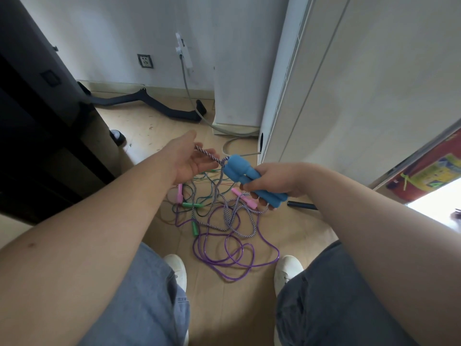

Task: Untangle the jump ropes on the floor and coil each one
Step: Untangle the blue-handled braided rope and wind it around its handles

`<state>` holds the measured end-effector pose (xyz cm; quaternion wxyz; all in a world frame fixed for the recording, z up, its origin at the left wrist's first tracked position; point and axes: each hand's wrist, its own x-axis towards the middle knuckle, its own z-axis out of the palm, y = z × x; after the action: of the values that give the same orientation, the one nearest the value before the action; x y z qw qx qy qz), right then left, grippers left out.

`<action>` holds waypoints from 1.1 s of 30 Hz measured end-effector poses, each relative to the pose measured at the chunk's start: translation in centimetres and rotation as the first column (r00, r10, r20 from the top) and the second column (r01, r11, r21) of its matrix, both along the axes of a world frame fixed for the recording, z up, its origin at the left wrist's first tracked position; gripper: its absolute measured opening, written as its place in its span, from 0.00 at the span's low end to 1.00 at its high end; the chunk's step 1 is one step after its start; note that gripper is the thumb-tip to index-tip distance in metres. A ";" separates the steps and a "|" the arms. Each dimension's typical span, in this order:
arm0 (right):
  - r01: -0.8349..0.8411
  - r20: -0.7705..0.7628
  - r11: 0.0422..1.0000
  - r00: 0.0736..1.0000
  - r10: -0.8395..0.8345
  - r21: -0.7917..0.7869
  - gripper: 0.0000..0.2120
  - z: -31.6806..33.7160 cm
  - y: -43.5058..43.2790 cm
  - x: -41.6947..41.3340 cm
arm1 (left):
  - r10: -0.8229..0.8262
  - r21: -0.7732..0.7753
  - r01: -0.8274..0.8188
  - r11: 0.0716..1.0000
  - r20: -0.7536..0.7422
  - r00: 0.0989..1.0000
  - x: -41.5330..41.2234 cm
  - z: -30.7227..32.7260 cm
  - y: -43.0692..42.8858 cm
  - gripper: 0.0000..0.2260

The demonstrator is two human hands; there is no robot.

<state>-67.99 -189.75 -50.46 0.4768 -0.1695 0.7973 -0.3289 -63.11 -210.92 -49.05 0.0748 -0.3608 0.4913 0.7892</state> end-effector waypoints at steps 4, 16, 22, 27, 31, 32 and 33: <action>0.003 -0.028 0.997 1.000 -0.005 -0.074 0.08 0.4 -0.5 0.0 | -0.277 -0.285 0.349 0.893 0.263 0.924 0.5 -0.6 -0.2 0.26; 0.009 0.124 0.991 0.992 0.008 -0.135 0.09 1.1 -0.7 0.2 | -0.730 -0.949 0.307 0.073 0.159 0.665 0.6 -2.7 -0.1 0.14; 0.093 0.230 0.979 0.972 -0.050 -0.179 0.17 1.4 -0.2 -0.1 | -0.697 -0.966 0.250 0.071 0.131 0.704 0.8 -2.1 0.1 0.09; 0.104 0.280 0.975 0.959 -0.046 -0.195 0.15 1.7 0.6 -0.1 | -0.625 -0.965 0.210 0.156 0.069 0.778 0.5 -1.7 -0.1 0.11; 0.174 0.290 0.965 0.951 -0.112 -0.197 0.15 1.3 0.8 -0.4 | -0.602 -0.957 0.225 0.186 0.069 0.795 0.6 -1.9 -0.3 0.11; 0.187 0.295 0.961 0.948 -0.122 -0.204 0.15 1.3 0.8 -0.4 | -0.599 -0.955 0.225 0.194 0.066 0.798 0.6 -2.0 -0.3 0.11; 0.199 0.303 0.957 0.944 -0.129 -0.212 0.15 1.2 0.8 -0.4 | -0.598 -0.954 0.228 0.197 0.067 0.799 0.6 -1.9 -0.3 0.11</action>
<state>-68.40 -188.98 -49.23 0.5336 -0.1090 0.6860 -0.4825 -62.55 -211.22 -50.99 -0.0140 -0.0538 0.9336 0.3541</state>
